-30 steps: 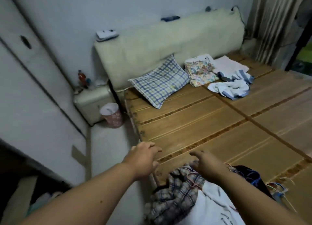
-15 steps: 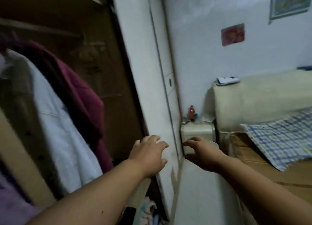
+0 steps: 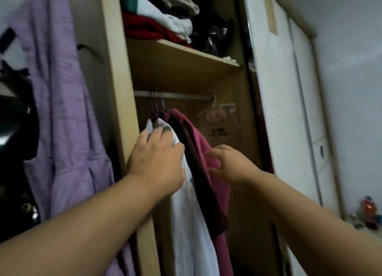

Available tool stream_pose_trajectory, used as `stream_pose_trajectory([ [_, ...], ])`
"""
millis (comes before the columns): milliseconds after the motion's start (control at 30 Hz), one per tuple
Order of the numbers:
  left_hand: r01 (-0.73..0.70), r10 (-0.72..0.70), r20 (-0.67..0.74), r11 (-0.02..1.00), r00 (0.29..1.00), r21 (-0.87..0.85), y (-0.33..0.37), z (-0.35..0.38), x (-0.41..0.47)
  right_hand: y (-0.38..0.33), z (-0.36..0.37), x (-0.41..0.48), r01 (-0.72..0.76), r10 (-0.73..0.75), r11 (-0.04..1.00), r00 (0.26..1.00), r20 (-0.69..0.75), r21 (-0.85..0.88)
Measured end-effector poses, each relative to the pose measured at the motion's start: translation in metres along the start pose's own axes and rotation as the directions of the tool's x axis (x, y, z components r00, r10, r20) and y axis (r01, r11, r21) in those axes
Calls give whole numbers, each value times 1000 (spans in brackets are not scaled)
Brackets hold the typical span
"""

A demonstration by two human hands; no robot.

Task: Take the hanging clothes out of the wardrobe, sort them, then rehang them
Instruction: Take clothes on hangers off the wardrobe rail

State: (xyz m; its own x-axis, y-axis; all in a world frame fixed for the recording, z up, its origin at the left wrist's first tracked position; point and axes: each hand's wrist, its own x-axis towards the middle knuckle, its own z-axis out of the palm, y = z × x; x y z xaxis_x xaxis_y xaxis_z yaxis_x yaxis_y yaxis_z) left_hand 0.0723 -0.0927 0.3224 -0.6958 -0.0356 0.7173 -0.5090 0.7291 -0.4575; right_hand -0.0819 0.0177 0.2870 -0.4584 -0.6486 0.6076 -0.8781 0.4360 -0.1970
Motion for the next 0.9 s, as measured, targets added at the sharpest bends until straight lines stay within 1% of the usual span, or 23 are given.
stream_pose_trajectory([
  [67,0,7,-64,994,998,109,-18,-7,14,-6,-4,30,55,-54,998,998,-18,33],
  [133,29,-11,-98,983,995,182,-32,-16,26,-12,-6,57,105,-104,993,994,-28,47],
  [233,91,-68,-94,960,993,265,-46,-28,44,-22,-6,96,174,-166,977,983,-73,120],
  [300,116,-92,-92,948,991,297,-48,-32,52,-27,2,124,172,-154,970,982,-112,169],
  [400,122,-97,-88,926,991,357,-45,-32,59,-29,20,163,147,-129,963,987,-94,227],
  [533,145,-116,-101,921,988,363,-44,-30,59,-31,44,201,93,-84,936,996,-39,339],
  [667,167,-142,-96,912,985,374,-44,-28,60,-39,52,223,-48,39,892,999,28,449],
  [733,177,-161,-76,907,984,381,-43,-28,61,-42,50,236,-110,76,912,992,100,396],
  [800,180,-162,-77,904,984,387,-42,-27,61,-44,45,243,-155,116,935,984,138,318],
  [867,180,-156,-93,903,983,390,-42,-25,62,-40,46,248,-125,105,942,991,81,311],
  [900,182,-156,-97,902,983,391,-43,-24,62,-38,47,249,-108,108,947,994,17,303],
])
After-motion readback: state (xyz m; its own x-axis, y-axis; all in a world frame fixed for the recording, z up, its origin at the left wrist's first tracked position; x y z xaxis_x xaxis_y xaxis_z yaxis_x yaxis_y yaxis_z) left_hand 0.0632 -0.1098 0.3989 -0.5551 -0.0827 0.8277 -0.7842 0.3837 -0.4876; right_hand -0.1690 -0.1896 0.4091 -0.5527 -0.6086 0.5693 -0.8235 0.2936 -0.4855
